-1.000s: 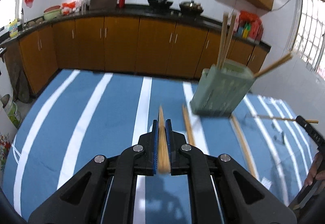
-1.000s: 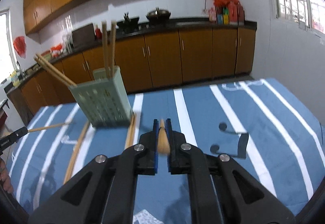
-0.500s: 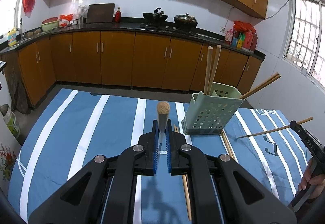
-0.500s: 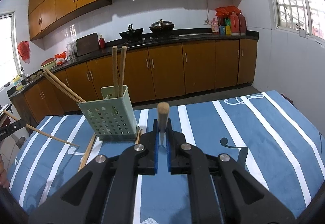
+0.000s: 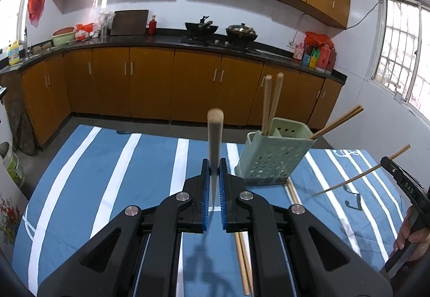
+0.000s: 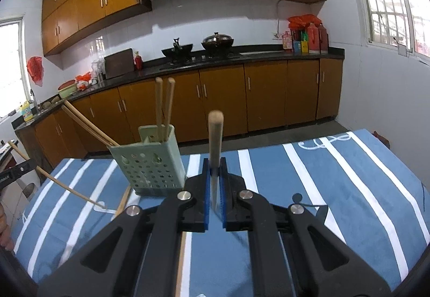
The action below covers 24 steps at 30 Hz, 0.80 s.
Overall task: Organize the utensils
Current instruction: 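Lift the held chopsticks with both tools and carry them above the green holder, then lower the chopsticks into the green holder and open both tools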
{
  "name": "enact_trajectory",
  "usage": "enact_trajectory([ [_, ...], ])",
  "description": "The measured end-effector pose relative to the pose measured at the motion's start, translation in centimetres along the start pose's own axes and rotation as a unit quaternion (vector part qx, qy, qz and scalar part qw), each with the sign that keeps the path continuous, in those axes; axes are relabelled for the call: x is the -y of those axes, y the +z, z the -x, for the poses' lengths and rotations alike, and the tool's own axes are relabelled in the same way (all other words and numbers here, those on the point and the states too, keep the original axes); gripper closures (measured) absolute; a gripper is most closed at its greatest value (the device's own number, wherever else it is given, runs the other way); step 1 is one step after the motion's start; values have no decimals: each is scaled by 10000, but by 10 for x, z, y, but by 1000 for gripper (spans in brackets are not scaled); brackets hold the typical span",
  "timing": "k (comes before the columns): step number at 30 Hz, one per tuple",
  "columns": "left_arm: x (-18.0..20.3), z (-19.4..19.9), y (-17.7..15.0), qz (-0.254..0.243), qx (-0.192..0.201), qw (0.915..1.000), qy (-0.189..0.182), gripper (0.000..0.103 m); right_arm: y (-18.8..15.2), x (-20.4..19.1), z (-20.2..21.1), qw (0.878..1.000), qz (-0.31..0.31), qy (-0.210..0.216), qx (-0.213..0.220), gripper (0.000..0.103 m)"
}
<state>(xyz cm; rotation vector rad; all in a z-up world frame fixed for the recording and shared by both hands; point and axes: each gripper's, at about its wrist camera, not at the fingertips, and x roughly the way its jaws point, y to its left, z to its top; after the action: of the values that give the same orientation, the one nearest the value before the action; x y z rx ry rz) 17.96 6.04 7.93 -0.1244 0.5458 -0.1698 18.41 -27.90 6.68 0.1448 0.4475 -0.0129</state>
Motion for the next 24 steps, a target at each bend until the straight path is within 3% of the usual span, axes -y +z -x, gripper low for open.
enact_trajectory([
  [5,13,16,15,-43,205,9994,-273,96,21,-6,16,9990,-73,413,142,96],
  [12,51,36,45,-264,720,9949,-656,96,66,-23,47,9906,-191,1139,734,96],
  [17,72,39,71,-217,1197,9899,-728,96,88,-38,51,9869,-26,1133,1150,96],
  [24,86,15,96,-3,1571,9866,-445,96,101,-54,6,9917,198,932,859,96],
])
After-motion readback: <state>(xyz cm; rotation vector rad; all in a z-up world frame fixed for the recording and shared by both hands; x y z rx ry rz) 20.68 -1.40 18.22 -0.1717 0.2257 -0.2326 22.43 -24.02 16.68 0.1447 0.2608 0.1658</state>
